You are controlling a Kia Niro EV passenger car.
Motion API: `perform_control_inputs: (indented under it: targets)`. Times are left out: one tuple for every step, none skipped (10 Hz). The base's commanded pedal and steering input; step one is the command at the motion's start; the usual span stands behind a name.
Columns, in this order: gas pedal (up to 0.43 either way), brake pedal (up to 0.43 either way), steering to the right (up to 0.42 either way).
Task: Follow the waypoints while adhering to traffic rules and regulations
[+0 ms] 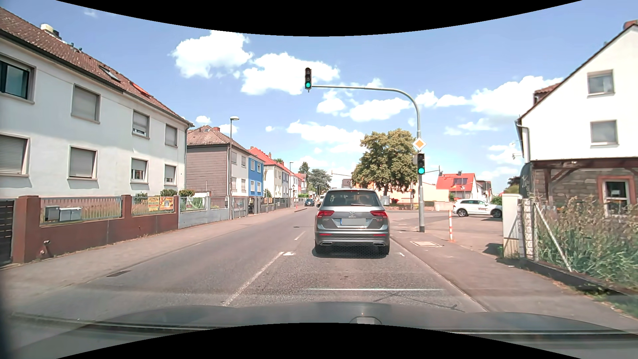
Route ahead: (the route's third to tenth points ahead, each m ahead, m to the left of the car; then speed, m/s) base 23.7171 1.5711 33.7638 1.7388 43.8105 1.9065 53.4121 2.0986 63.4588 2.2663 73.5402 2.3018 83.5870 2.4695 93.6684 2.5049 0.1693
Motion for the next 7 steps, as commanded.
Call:
perform_control_inputs:
  targets:
    - [0.067,0.0,0.003]
    - [0.098,0.0,0.005]
    - [0.13,0.0,0.005]
    - [0.157,0.0,0.004]
    - [0.189,0.0,0.004]
    - [0.22,0.0,0.004]
    - [0.24,0.0,0.005]
